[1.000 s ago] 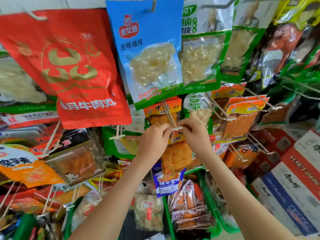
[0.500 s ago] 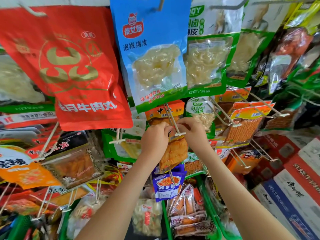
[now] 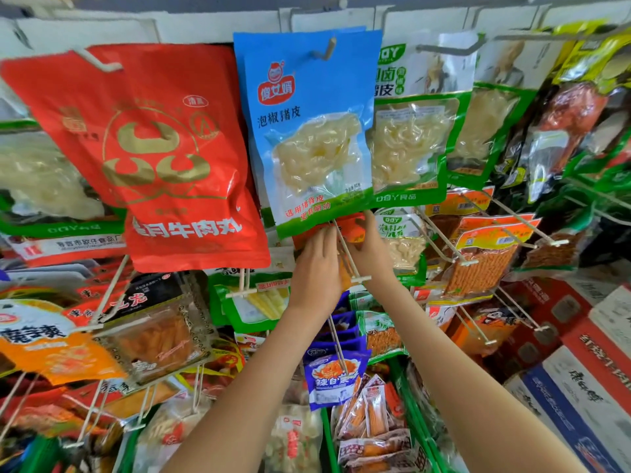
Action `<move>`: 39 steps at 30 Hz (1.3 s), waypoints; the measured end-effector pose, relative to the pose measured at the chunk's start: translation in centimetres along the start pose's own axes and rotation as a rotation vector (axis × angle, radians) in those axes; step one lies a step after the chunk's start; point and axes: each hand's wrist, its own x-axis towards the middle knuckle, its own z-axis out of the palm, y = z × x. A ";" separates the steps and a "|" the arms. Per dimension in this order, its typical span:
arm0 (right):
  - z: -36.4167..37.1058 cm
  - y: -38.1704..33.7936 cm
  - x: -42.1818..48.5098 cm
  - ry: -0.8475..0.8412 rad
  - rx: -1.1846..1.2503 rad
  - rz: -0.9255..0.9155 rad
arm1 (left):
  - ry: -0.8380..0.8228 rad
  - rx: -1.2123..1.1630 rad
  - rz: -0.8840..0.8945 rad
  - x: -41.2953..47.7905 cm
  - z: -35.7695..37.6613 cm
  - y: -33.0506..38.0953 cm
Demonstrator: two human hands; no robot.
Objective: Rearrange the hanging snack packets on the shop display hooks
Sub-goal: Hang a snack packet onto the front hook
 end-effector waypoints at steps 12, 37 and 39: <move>4.3 -9.0 -13.9 -0.335 -0.402 0.085 | -0.396 -0.178 -0.071 -9.6 -13.6 -4.8; 22.7 -34.9 -6.1 0.023 -0.140 -0.395 | 0.366 0.117 -0.215 -5.9 -42.0 -27.3; 23.0 -34.7 -5.9 0.031 -0.137 -0.398 | 0.337 0.162 -0.209 -5.7 -42.5 -27.8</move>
